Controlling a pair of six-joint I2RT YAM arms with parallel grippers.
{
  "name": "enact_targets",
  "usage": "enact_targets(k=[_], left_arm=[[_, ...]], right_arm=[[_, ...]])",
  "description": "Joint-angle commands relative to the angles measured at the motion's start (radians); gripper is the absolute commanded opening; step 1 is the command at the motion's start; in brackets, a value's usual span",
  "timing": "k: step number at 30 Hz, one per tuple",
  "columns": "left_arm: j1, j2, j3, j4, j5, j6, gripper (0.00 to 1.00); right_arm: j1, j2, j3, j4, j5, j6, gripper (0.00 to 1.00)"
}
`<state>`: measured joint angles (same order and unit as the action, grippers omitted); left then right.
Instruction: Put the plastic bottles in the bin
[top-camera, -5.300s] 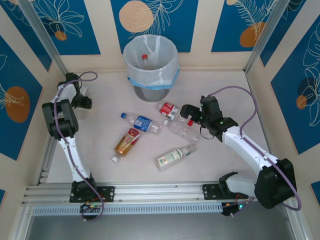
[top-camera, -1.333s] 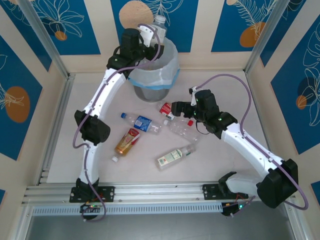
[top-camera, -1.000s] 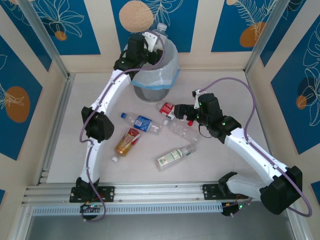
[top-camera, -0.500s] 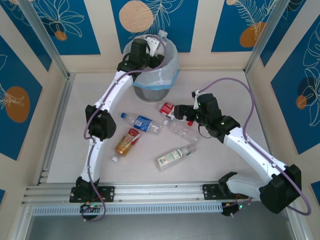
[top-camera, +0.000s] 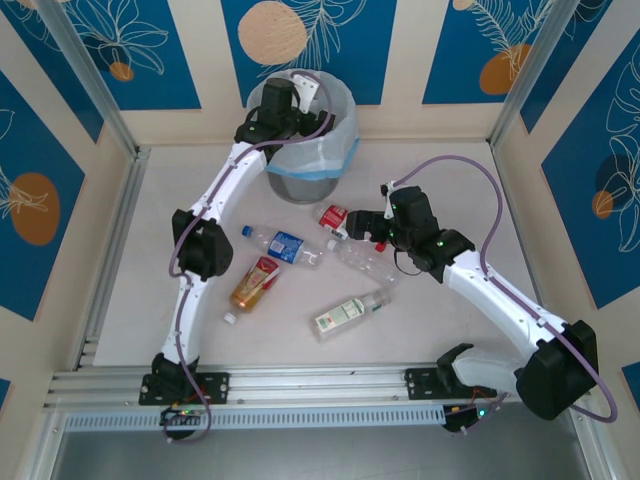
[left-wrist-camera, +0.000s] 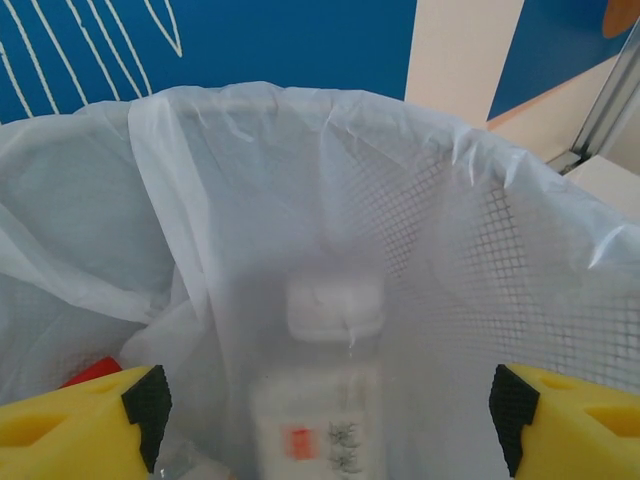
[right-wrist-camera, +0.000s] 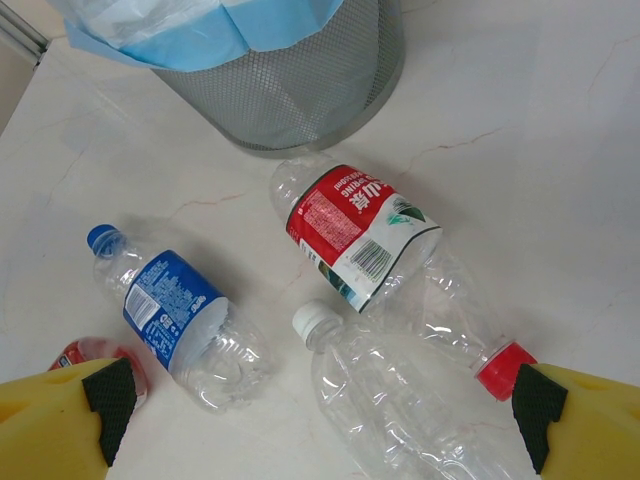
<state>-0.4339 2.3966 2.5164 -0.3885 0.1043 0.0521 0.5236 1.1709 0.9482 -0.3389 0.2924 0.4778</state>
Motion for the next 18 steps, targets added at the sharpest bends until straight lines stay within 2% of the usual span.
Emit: enact_targets(k=[1, 11, 18], left_arm=[[0.012, -0.003, 0.036, 0.020, 0.031, -0.035, 0.88], [0.012, -0.048, 0.037, 0.008, 0.062, -0.044, 0.96], [0.010, -0.110, 0.036, -0.051, 0.148, -0.079, 0.99]], right_arm=[[0.006, 0.005, 0.034, -0.006, 0.007, 0.013, 0.99], [0.006, 0.012, 0.041, -0.006, 0.008, 0.005, 0.99], [0.006, 0.024, 0.047, -0.009, 0.005, 0.012, 0.99]])
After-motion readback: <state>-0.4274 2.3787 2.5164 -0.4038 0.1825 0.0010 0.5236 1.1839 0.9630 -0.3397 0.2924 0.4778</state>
